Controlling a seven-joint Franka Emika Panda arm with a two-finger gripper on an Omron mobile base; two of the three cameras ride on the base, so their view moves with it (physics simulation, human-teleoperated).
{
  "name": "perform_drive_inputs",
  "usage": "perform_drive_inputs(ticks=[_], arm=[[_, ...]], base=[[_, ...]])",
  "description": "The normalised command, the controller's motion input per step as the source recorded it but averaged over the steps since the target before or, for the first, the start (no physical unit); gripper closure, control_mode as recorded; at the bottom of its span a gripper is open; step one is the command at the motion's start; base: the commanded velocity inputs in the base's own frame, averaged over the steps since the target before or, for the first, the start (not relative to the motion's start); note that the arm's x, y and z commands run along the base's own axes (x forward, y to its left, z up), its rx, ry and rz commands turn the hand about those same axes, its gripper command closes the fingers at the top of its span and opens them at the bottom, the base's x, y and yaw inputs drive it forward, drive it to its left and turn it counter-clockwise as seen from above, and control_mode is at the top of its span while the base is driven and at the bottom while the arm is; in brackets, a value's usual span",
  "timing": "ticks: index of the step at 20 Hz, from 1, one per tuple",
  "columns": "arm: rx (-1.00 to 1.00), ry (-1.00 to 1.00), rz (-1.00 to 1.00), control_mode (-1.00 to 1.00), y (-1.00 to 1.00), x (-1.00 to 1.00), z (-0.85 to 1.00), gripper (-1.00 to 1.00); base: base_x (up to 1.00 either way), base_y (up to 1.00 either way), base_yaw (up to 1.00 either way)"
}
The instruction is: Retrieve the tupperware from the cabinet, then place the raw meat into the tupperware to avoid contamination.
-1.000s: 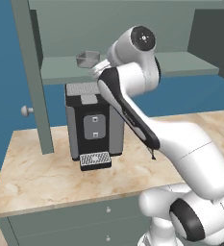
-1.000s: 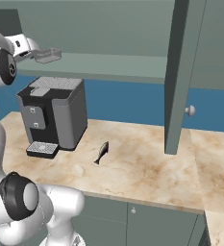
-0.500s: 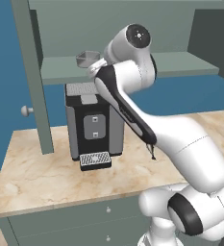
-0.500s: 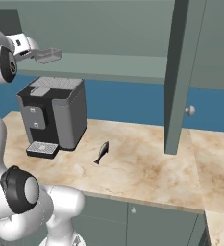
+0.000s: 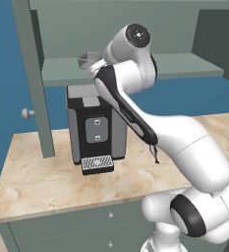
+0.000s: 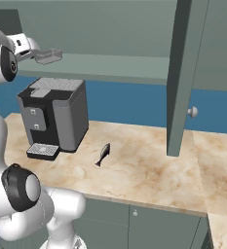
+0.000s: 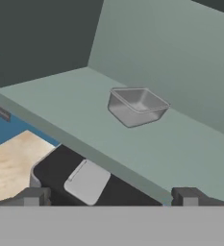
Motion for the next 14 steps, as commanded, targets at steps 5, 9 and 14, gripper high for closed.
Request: perform_drive_inputs(ticks=[5,9,14], arm=[[0.00,0.00,0.00,-1.00,0.02,0.08,-0.09,-1.00],[0.00,0.00,0.00,-1.00,0.01,0.08,-0.14,-1.00],[-0.01,0.00,0.00,-1.00,0.00,0.08,-0.12,-1.00]], base=[[0.00,0.00,0.00],[0.00,0.00,0.00],[0.00,0.00,0.00]])
